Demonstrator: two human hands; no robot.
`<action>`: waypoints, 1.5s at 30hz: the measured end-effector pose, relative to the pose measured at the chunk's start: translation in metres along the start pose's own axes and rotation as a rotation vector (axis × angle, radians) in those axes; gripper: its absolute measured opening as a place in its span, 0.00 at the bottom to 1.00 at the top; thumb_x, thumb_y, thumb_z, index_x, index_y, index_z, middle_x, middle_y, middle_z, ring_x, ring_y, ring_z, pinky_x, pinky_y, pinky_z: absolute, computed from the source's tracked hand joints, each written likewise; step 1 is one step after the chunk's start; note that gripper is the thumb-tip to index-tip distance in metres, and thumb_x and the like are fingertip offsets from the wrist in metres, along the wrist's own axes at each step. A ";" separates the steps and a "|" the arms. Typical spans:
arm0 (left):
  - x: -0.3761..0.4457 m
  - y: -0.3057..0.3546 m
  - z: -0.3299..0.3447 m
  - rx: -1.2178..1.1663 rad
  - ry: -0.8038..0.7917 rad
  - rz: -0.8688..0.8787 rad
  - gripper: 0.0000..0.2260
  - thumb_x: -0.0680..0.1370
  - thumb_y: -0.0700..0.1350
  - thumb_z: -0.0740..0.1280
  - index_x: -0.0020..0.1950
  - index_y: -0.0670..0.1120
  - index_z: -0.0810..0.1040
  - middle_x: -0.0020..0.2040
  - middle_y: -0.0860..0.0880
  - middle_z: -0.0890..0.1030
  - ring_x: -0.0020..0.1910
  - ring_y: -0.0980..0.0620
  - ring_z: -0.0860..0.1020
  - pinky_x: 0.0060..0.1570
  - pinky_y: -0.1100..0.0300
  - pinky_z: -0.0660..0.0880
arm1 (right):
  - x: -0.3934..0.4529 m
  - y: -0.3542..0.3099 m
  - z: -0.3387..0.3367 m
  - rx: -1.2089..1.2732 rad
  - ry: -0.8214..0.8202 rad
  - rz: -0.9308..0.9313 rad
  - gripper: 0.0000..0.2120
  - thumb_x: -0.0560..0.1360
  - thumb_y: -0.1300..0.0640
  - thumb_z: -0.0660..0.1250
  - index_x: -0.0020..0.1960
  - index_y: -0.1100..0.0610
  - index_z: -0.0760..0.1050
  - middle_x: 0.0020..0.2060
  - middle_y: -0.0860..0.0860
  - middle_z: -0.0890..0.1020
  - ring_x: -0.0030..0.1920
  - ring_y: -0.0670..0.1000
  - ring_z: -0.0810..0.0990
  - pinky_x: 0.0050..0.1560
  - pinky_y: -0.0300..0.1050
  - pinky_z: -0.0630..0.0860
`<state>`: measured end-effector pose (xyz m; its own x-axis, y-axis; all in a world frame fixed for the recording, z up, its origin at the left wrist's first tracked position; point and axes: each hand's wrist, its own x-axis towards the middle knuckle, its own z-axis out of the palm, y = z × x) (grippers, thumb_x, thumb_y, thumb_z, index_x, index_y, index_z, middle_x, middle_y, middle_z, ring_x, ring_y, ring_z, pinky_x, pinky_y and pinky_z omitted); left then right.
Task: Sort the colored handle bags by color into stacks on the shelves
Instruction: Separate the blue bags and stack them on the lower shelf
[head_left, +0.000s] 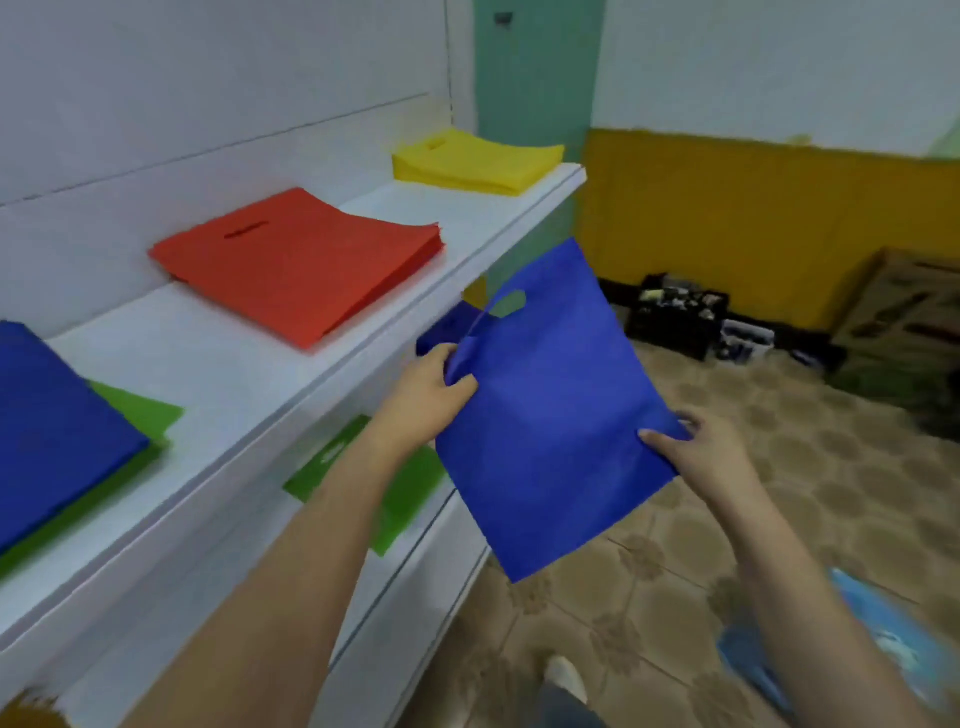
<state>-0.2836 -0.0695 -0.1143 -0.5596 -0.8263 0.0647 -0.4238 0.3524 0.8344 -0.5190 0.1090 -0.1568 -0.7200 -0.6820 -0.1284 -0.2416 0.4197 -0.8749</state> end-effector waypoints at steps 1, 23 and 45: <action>0.013 -0.011 0.013 0.020 -0.030 -0.030 0.10 0.78 0.42 0.65 0.59 0.48 0.75 0.51 0.53 0.80 0.44 0.59 0.78 0.38 0.73 0.72 | 0.009 0.012 -0.004 -0.015 0.002 0.024 0.10 0.72 0.55 0.74 0.50 0.58 0.80 0.46 0.53 0.84 0.43 0.52 0.82 0.41 0.46 0.77; 0.303 -0.171 0.143 -0.256 0.030 -0.720 0.07 0.79 0.40 0.68 0.55 0.42 0.76 0.52 0.44 0.81 0.46 0.48 0.80 0.38 0.58 0.77 | 0.395 0.085 0.017 0.073 -0.212 0.263 0.04 0.79 0.61 0.65 0.48 0.60 0.77 0.31 0.55 0.77 0.24 0.43 0.76 0.29 0.36 0.75; 0.537 -0.357 0.159 -0.707 0.873 -1.066 0.03 0.78 0.38 0.68 0.45 0.43 0.77 0.41 0.46 0.76 0.38 0.53 0.75 0.42 0.62 0.78 | 0.699 0.123 0.292 0.098 -0.463 0.249 0.04 0.80 0.65 0.61 0.53 0.64 0.73 0.37 0.60 0.75 0.29 0.55 0.76 0.30 0.48 0.79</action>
<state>-0.5460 -0.5695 -0.4641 0.4545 -0.6306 -0.6291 0.2102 -0.6104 0.7637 -0.8627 -0.4908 -0.4907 -0.3797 -0.7714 -0.5107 -0.0221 0.5595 -0.8286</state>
